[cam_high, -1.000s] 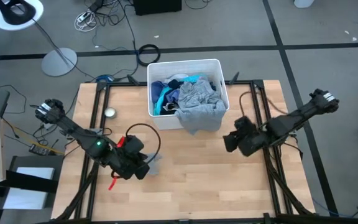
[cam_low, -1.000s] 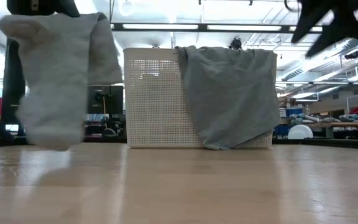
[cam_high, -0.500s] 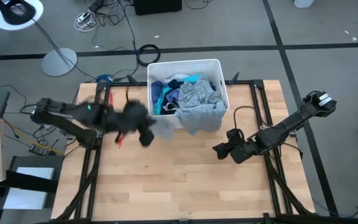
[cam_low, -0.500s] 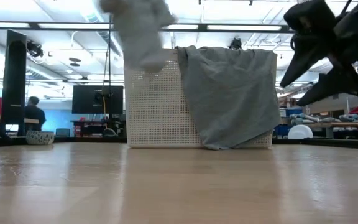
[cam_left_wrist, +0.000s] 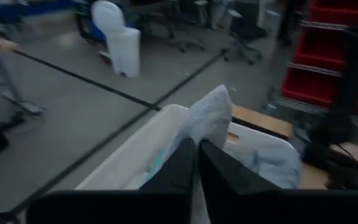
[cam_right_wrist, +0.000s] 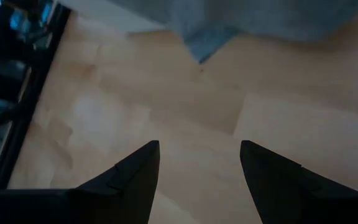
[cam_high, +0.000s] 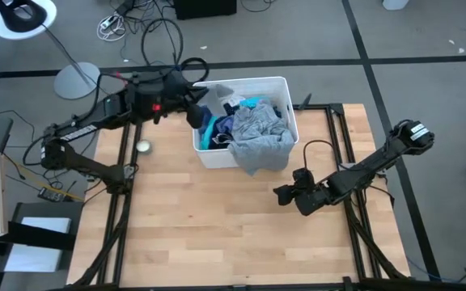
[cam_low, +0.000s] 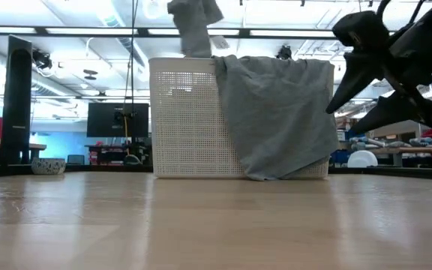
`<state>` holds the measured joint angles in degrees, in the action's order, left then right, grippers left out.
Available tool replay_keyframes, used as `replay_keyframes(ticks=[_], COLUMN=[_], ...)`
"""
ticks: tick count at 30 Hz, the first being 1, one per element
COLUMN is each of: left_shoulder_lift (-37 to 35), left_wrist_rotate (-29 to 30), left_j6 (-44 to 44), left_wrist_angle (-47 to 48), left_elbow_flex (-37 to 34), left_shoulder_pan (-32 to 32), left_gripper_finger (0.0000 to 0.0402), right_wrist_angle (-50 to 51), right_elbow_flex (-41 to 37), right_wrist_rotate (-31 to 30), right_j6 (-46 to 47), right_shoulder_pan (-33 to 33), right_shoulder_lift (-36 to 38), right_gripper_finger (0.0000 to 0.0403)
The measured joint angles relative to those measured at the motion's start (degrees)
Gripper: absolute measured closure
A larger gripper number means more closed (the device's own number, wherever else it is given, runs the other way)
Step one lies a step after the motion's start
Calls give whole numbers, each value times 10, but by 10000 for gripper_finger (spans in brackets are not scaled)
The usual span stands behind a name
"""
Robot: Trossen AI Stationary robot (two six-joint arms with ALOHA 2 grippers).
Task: Sort clothes
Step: Put the gray sock into the bin, then put the gray shirt into the bin
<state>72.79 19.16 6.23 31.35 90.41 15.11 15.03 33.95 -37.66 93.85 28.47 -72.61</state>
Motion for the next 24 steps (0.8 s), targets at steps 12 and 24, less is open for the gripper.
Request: replay_keyframes(ticks=[12, 24], left_shoulder_lift=[-17, -166], left_wrist_rotate=[-71, -55], left_j6=[51, 180], left_wrist_angle=[189, 386], left_elbow_flex=[19, -25], left_shoulder_pan=[13, -40], left_gripper_finger=[265, 266], right_wrist_angle=[-66, -265], right_elbow_flex=[0, 0], right_wrist_rotate=[-111, -186], right_j6=[-113, -356], right_shoulder_pan=[-6, -92], right_shoulder_lift=[-34, -138], right_gripper_finger=[174, 175])
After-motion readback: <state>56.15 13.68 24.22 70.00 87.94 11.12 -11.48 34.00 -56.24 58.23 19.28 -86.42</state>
